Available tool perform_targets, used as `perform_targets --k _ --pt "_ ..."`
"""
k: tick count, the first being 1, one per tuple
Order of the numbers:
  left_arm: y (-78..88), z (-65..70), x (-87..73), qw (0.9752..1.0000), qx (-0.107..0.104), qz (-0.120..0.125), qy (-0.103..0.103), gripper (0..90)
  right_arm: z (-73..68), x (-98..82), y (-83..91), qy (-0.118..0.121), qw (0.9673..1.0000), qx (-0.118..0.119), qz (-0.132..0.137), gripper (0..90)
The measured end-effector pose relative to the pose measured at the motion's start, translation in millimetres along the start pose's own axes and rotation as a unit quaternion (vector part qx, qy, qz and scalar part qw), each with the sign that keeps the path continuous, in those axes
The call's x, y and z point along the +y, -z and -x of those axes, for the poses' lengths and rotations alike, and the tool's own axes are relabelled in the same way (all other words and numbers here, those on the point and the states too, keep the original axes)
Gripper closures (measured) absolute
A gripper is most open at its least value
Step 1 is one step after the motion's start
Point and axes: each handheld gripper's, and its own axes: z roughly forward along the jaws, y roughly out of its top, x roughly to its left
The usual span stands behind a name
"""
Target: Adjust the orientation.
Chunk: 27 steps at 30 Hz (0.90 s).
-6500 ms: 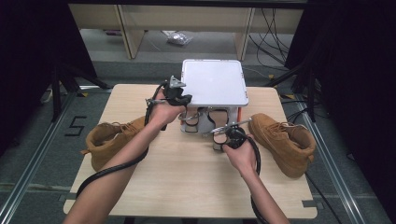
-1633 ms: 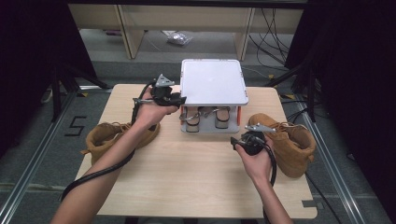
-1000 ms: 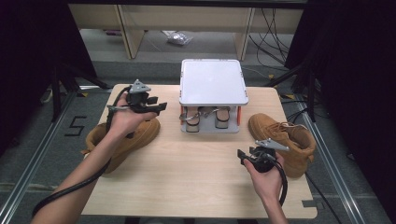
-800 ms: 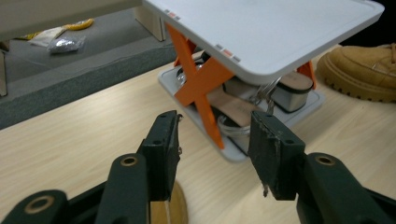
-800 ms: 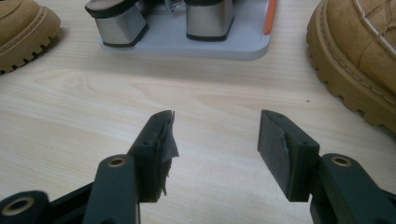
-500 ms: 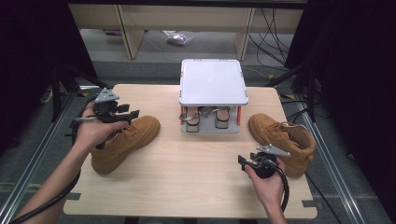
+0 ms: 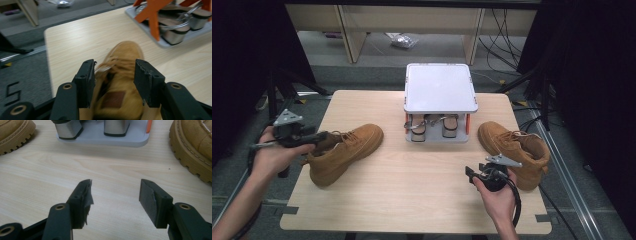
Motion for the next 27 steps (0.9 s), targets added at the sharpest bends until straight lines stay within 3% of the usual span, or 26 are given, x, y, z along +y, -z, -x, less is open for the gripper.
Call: perform_targets --k 1,2,3,4,7,8,9,11,15,17,19,21,23,24,25,26,27 --pt "2.3 -2.5 -3.1 1.0 0.003 -0.003 0.005 50.4 -4.2 -0.1 0.7 -0.019 0.9997 -0.004 -0.011 44.0" --pt "3.4 -6.1 -7.5 0.9999 0.004 -0.008 0.011 50.1 -4.8 -0.2 -0.4 -0.022 0.9997 -0.004 -0.008 44.1" --pt "4.9 -11.2 -11.8 0.9996 0.003 -0.027 0.004 50.0 -1.6 0.3 -1.6 -0.001 1.0 -0.004 -0.008 43.9" --pt "3.8 -14.2 -16.3 0.9993 0.001 -0.034 0.013 50.0 -1.5 0.3 -2.3 -0.002 1.0 0.004 -0.008 43.9" --pt "-1.2 -20.0 -25.4 0.9981 -0.002 -0.048 0.039 50.8 -3.5 0.6 -3.1 0.0 0.9999 0.0 -0.013 43.7" --pt "-3.2 -21.3 -27.0 0.9979 -0.007 -0.049 0.042 51.6 -3.0 0.0 -4.4 0.0 0.9999 0.005 -0.01 43.7" --pt "-8.1 -20.0 -28.9 0.9974 -0.008 -0.042 0.059 53.0 -3.5 -0.5 -4.7 -0.001 0.9999 0.006 -0.011 43.7" --pt "-12.6 -21.6 -29.3 0.9966 -0.002 -0.058 0.058 55.7 -3.1 -1.9 -6.1 0.002 0.9998 0.003 -0.017 43.7" --pt "-19.3 -24.3 -30.0 0.9954 0.002 -0.068 0.068 61.7 -4.4 -4.3 -7.9 0.002 0.9998 0.006 -0.021 43.8" --pt "-21.3 -26.2 -31.7 0.9943 0.0 -0.078 0.072 66.1 -7.8 -5.4 -7.7 -0.019 0.9995 0.008 -0.024 43.7" --pt "-23.4 -27.5 -34.7 0.9938 -0.009 -0.078 0.078 67.5 -4.9 -5.3 -9.1 0.0 0.9997 0.007 -0.024 43.7" --pt "-24.5 -27.2 -35.9 0.9936 -0.006 -0.069 0.09 69.0 -6.2 -5.8 -8.9 -0.01 0.9996 0.006 -0.024 43.7" --pt "-23.5 -28.1 -36.2 0.9927 -0.007 -0.074 0.095 70.9 -6.9 -5.7 -7.6 -0.019 0.9992 0.006 -0.033 43.7" --pt "-23.2 -27.6 -36.1 0.9926 -0.007 -0.075 0.096 71.9 -6.9 -5.8 -7.6 -0.018 0.9993 0.005 -0.033 43.8" --pt "-23.3 -25.1 -35.5 0.9921 -0.004 -0.07 0.104 72.5 -4.2 -5.6 -8.2 -0.002 0.9996 0.004 -0.029 43.8" --pt "-21.7 -24.3 -34.1 0.9916 -0.004 -0.081 0.1 73.3 -3.9 -5.8 -8.4 -0.002 0.9996 0.007 -0.026 43.8" --pt "-22.2 -22.1 -33.7 0.9915 0.0 -0.077 0.105 73.8 -3.3 -6.0 -9.0 -0.003 0.9996 0.012 -0.024 43.8"
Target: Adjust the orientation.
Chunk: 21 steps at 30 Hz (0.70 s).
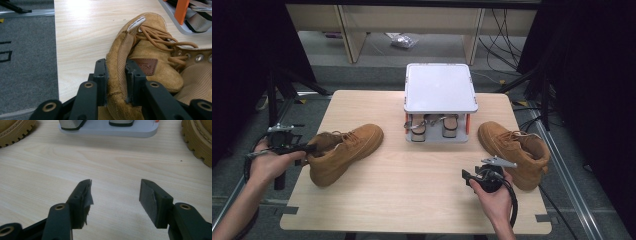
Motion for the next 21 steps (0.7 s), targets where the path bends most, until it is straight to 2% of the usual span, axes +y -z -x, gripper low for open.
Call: perform_targets --k 1,2,3,4,6,7,9,13,14,15,21 --pt "0.5 2.6 0.4 1.0 0.004 -0.001 0.002 74.1 0.1 0.0 0.1 0.0 1.0 -0.001 0.0 43.8" --pt "2.3 3.8 1.4 0.9999 0.003 -0.013 0.001 74.3 0.3 0.0 -0.2 0.001 1.0 -0.004 0.0 43.8" --pt "3.0 5.1 1.8 0.9999 0.002 -0.015 0.007 74.3 0.6 0.0 -0.6 0.0 1.0 0.0 0.001 43.8" --pt "3.9 8.0 2.4 0.9997 -0.003 -0.014 0.02 74.3 0.8 0.0 -0.7 0.0 1.0 -0.001 0.001 43.8" --pt "6.6 13.3 2.8 0.9991 -0.012 -0.029 0.028 74.1 1.5 0.2 -0.8 0.001 1.0 -0.001 0.0 43.8" --pt "7.9 17.2 2.8 0.9988 -0.014 -0.04 0.026 74.0 1.6 0.3 -0.8 0.001 1.0 -0.001 0.0 43.8" --pt "9.8 22.8 2.6 0.9986 -0.014 -0.046 0.023 73.7 1.5 0.5 -0.7 0.001 1.0 -0.001 0.0 43.8" --pt "14.2 34.7 2.5 0.9977 -0.032 -0.054 0.025 72.2 0.4 0.5 0.2 0.002 1.0 -0.006 -0.003 43.8" --pt "14.4 38.3 1.7 0.9977 -0.035 -0.052 0.026 71.9 0.7 0.3 -0.6 0.003 1.0 0.0 0.0 43.8" --pt "15.6 40.9 1.6 0.9971 -0.041 -0.061 0.023 71.4 0.3 0.4 -0.3 0.001 1.0 0.002 0.001 43.8" --pt "16.2 53.3 -6.2 0.9955 -0.055 -0.074 0.025 68.8 -0.6 1.0 0.8 0.003 1.0 -0.003 0.0 43.8"
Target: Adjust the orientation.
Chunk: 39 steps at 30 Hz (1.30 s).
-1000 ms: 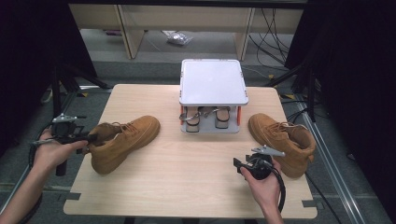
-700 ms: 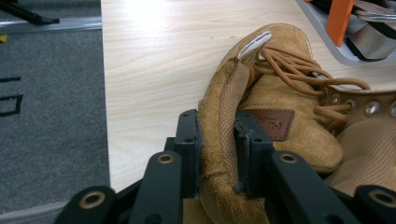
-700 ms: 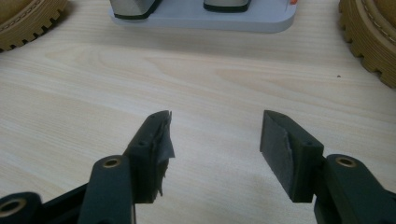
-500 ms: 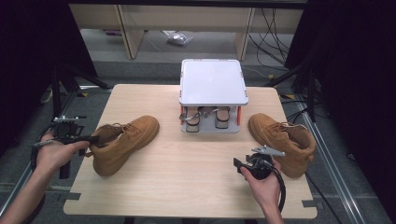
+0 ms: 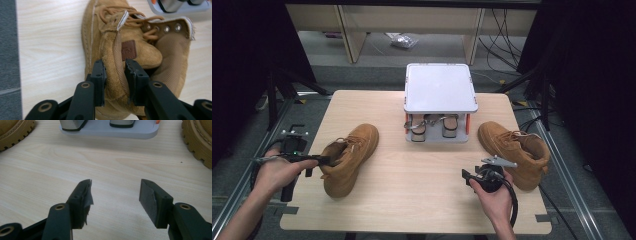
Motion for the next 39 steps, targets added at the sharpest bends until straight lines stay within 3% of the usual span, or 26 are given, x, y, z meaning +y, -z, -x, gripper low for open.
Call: perform_targets --k 6,12,17,20,23,24,25,27,29,32,34,35,39 --pt "-0.2 -0.8 -5.5 0.9999 0.003 0.006 -0.008 66.2 -1.0 -0.5 -0.9 0.005 1.0 -0.001 -0.002 43.7" --pt "4.8 -5.3 -6.4 0.9997 -0.004 0.016 -0.021 56.5 -2.2 -1.1 0.1 0.001 1.0 -0.003 -0.004 43.6" --pt "19.0 -8.5 -8.3 0.9982 -0.016 0.056 -0.017 52.2 -1.4 -2.0 0.3 0.001 1.0 -0.001 -0.005 43.4" --pt "29.6 -10.6 -10.6 0.9957 -0.015 0.088 -0.024 60.1 -1.3 -2.0 0.6 0.0 1.0 0.002 -0.005 43.4" --pt "34.4 -16.5 -16.0 0.9935 -0.003 0.111 -0.029 77.8 -1.4 -1.8 1.9 0.002 1.0 -0.004 -0.003 43.4" --pt "33.8 -21.1 -19.5 0.9937 0.006 0.106 -0.036 81.3 -4.3 -2.4 2.1 -0.02 0.9998 0.002 -0.001 43.4" --pt "32.3 -24.1 -22.2 0.9939 0.011 0.101 -0.041 83.5 0.1 -1.8 1.7 0.003 1.0 0.0 0.002 43.4" --pt "27.4 -31.0 -29.1 0.9952 0.027 0.073 -0.06 85.9 -0.1 -1.8 1.8 0.004 1.0 -0.005 -0.001 43.4" --pt "15.0 -34.2 -38.2 0.9969 0.024 0.054 -0.051 86.9 -0.3 -1.9 1.5 0.004 1.0 -0.003 0.001 43.5" --pt "1.0 -38.4 -47.4 0.9974 0.025 0.032 -0.06 88.1 -0.7 -1.8 1.6 0.002 1.0 0.0 0.0 43.5" --pt "-9.7 -39.0 -53.8 0.9975 0.034 0.037 -0.051 89.1 -0.8 -1.7 1.6 0.001 1.0 -0.003 0.001 43.6" --pt "-11.8 -41.1 -56.0 0.9967 0.041 0.023 -0.067 89.2 0.0 -1.7 1.4 0.005 1.0 -0.006 0.001 43.6" --pt "-23.5 -39.9 -63.7 0.9973 0.034 0.024 -0.061 89.3 -0.6 -2.3 1.4 0.002 1.0 -0.007 -0.001 43.6"
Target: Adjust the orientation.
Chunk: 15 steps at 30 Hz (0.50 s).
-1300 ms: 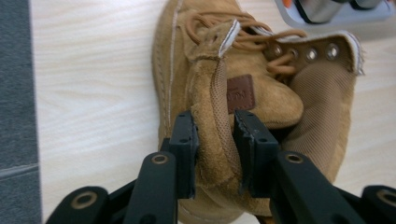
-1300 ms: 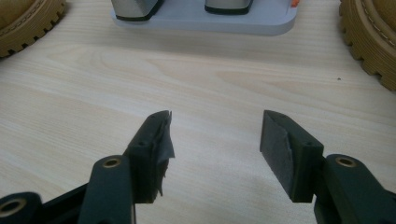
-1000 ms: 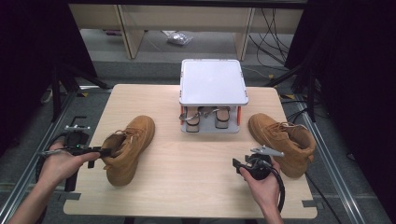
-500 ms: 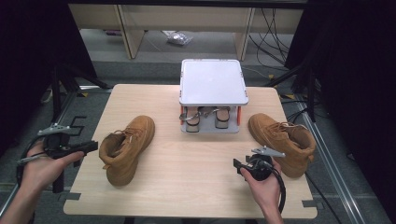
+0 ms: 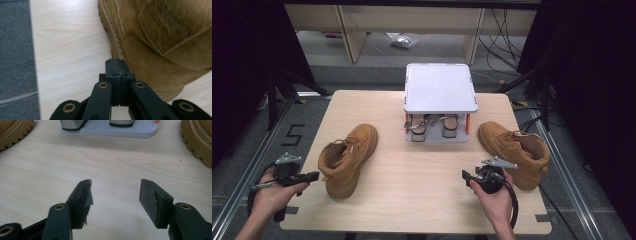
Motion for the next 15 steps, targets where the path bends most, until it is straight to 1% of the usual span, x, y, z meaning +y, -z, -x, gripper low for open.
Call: perform_targets --k 1,3,4,5,6,7,8,9,10,11,12,13,15 --pt "-1.7 0.9 -1.1 1.0 -0.002 -0.003 -0.002 89.2 -0.2 -0.2 -0.4 -0.001 1.0 -0.001 0.001 43.6" --pt "-4.8 4.2 -2.8 0.9999 -0.015 -0.005 -0.002 89.4 -0.8 -0.5 -0.2 -0.002 1.0 0.004 0.001 43.6" --pt "-5.7 5.9 -3.0 0.9998 -0.016 -0.008 -0.005 89.3 -0.8 -0.5 -0.3 -0.001 1.0 0.005 -0.001 43.6" --pt "-6.5 7.6 -3.0 0.9998 -0.021 -0.006 -0.002 89.4 -1.1 -0.6 -0.2 -0.001 1.0 0.003 -0.002 43.6" --pt "-6.6 8.3 -2.7 0.9997 -0.022 -0.007 -0.004 89.4 -1.0 -0.8 -0.5 0.0 1.0 0.004 -0.001 43.6" --pt "-6.8 9.9 -2.2 0.9998 -0.018 -0.007 -0.006 89.4 -0.8 -0.9 -0.8 0.001 1.0 0.002 -0.001 43.6" --pt "-6.8 11.1 -1.8 0.9998 -0.017 -0.006 -0.005 89.4 -0.7 -1.0 -0.4 0.0 1.0 0.005 0.0 43.6" --pt "-7.8 12.4 -2.0 0.9999 -0.012 0.0 -0.004 89.4 -1.0 -0.9 -0.2 -0.001 1.0 0.004 -0.001 43.6" --pt "-7.7 13.0 -1.8 0.9999 -0.014 0.0 -0.001 89.5 -0.6 -1.0 -0.3 -0.002 1.0 0.005 0.0 43.6" --pt "-5.9 13.3 -0.7 0.9997 -0.023 -0.01 -0.002 89.5 -0.7 -0.9 0.3 -0.002 1.0 0.003 -0.002 43.6" --pt "-5.6 15.0 -0.5 0.9997 -0.023 -0.009 -0.001 89.5 -0.3 -1.1 -0.1 -0.002 1.0 0.001 -0.002 43.6" --pt "-5.5 16.3 -0.2 0.9997 -0.023 -0.011 0.0 89.5 0.3 -1.2 -0.5 -0.003 0.9999 0.009 -0.001 43.6" --pt "-6.0 17.6 -0.2 0.9996 -0.026 -0.013 0.002 89.4 0.7 -1.6 -1.0 -0.001 1.0 0.008 -0.001 43.6"
